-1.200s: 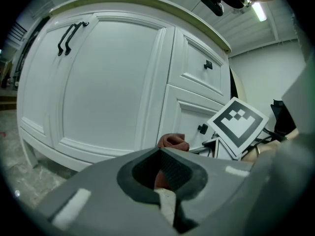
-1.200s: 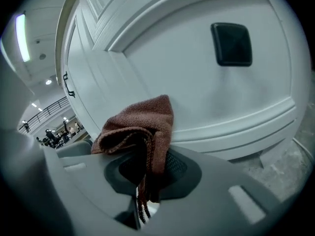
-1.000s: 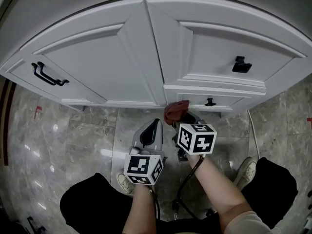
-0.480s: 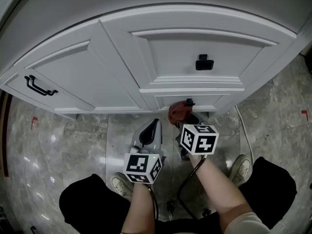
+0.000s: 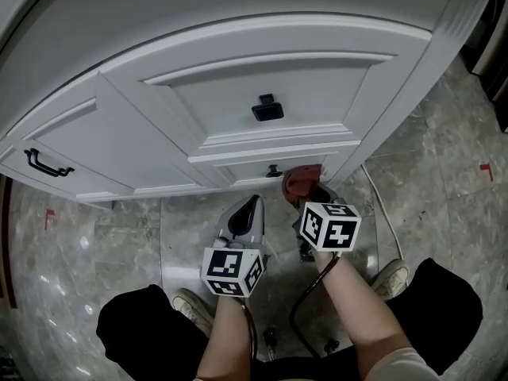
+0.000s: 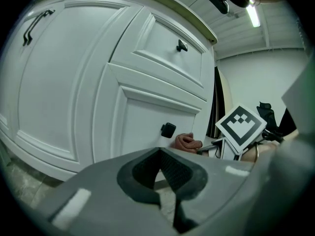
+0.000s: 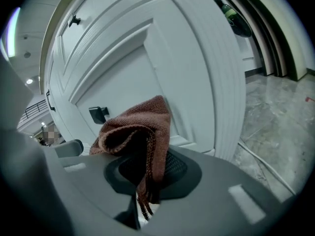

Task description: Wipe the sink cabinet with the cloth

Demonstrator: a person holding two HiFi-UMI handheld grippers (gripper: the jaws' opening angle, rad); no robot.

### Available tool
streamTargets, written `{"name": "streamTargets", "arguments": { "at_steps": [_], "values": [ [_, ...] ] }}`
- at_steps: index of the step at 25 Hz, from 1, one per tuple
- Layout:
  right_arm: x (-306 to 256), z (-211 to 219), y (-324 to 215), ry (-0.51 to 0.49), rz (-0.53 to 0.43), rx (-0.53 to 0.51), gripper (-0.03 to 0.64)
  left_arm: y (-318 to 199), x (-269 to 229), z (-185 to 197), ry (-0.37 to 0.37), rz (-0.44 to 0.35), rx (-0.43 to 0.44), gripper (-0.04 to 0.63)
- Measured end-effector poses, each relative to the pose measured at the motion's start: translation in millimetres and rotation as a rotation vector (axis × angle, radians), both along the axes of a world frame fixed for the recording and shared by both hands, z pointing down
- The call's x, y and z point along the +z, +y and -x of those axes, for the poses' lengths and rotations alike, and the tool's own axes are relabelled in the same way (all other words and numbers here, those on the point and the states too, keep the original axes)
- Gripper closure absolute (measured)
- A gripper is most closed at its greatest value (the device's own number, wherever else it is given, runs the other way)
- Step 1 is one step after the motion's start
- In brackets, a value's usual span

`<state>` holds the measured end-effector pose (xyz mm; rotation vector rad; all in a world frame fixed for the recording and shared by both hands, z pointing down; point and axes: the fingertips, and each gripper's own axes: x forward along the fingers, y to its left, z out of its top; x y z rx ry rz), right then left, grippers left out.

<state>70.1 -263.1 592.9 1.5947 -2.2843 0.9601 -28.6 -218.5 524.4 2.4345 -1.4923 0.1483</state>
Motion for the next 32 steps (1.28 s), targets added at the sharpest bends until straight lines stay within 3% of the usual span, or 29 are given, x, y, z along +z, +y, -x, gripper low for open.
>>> {"name": "streamTargets", "arguments": {
  "at_steps": [10, 14, 21, 26, 32],
  "values": [
    [6, -66, 5, 0.088, 0.02, 0.121, 0.538, 1, 2, -22, -0.005, 0.007, 0.046, 0.595],
    [-9, -73, 10, 0.024, 0.03, 0.157, 0.538, 7, -12, -24, -0.008, -0.018, 0.06, 0.595],
    [-105, -52, 37, 0.054, -0.193, 0.098, 0.538, 32, -90, -12, 0.034, -0.168, 0.05, 0.595],
    [-164, -39, 77, 0.116, -0.349, 0.06, 0.538, 72, -141, -6, -0.026, -0.278, 0.038, 0.595],
    [-203, -32, 132, 0.116, -0.43, 0.066, 0.538, 127, -185, -2, -0.046, -0.35, 0.019, 0.595]
  ]
}}
